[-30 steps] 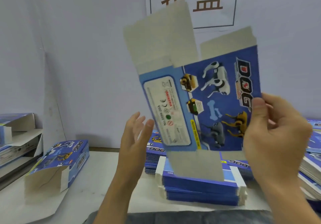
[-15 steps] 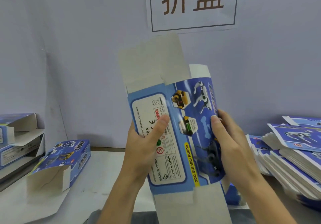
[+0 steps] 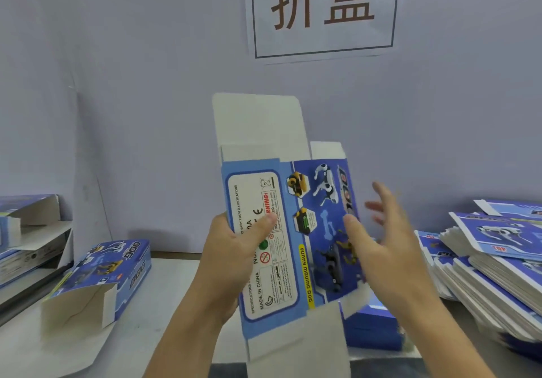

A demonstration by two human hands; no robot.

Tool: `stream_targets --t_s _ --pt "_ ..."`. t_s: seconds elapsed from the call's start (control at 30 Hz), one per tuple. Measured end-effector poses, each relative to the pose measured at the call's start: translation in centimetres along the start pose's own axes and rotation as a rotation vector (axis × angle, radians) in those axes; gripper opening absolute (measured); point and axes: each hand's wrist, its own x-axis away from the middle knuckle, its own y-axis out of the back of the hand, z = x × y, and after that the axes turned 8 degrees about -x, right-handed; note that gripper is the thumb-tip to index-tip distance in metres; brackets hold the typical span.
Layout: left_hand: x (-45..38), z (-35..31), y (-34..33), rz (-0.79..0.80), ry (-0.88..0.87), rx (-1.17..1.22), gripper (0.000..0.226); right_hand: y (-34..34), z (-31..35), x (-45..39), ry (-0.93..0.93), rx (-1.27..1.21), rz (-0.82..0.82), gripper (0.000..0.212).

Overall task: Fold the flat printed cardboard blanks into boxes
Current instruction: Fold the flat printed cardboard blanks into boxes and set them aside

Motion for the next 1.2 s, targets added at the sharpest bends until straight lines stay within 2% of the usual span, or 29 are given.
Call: stream_targets --t_s 0.07,0.13,0.2,0.3,0.37,0.5,0.57,0.6,0.67,0.73,0.8,0.87,0.97,1.03,1.13,1.2 --pt "0.0 0.0 -0.4 0.037 -0.049 -0.106 0.026 -0.4 0.9 0.2 0.212 0.231 -0.084 0.057" --pt "0.3 -0.1 -0.7 0.102 -0.134 -0.174 0.021 -1.2 2.1 0.7 0.364 0.296 -0.058 0.056" --pt "0.6 -0.5 -0.9 0.194 -0.228 -0.211 0.018 -1.6 3.0 1.1 0.398 0.306 0.002 0.064" --pt "1.2 -1.3 -0.7 0.316 -0.31 -0.256 0.026 -1.2 3.6 1.1 0.387 0.329 0.006 0.069" --pt "1.4 -1.3 -0.7 0.353 -0.316 -0.288 0.031 -0.5 3.9 0.8 0.404 0.373 -0.035 0.062" --pt "1.7 -1.5 -0.8 0.403 -0.287 -0.288 0.033 0.5 4.8 0.6 0.442 0.361 -0.066 0.036" --pt "1.8 -1.8 -1.0 0.428 -0.354 -0.236 0.041 0.8 5.2 0.7 0.434 0.356 -0.047 0.026" --pt "1.8 -1.9 -1.2 0.428 -0.407 -0.191 0.052 0.8 5.4 0.7 0.429 0.347 -0.035 0.021" --pt "1.7 -2.1 -1.4 0.377 -0.509 -0.123 0.082 0.7 5.7 0.7 0.426 0.334 -0.017 0.011" --pt "1.7 -2.2 -1.4 0.362 -0.565 -0.064 0.091 0.4 6.1 0.9 0.414 0.3 0.012 0.022" --pt "1.9 -2.4 -1.3 0.341 -0.529 -0.042 0.079 0.1 6.5 1.1 0.414 0.249 0.047 0.03" --pt "2.3 -2.5 -0.9 0.335 -0.442 -0.048 0.056 0.1 6.7 1.3 0.437 0.221 0.081 0.033" --pt "2.4 -2.6 -0.8 0.294 -0.437 -0.01 0.038 0.1 7.1 1.7 0.466 0.161 0.114 0.031" --pt "2.2 -3.1 -1.0 0.178 -0.52 -0.016 0.031 0.1 7.3 1.9 0.487 0.138 0.111 0.026" --pt "1.9 -3.5 -1.4 -0.058 -0.645 -0.074 0.056 -0.1 7.6 1.9 0.56 0.196 0.041 0.02" --pt "1.7 -3.4 -1.7 -0.278 -0.72 -0.179 0.066 -0.3 7.6 1.7 0.602 0.263 -0.053 0.017"
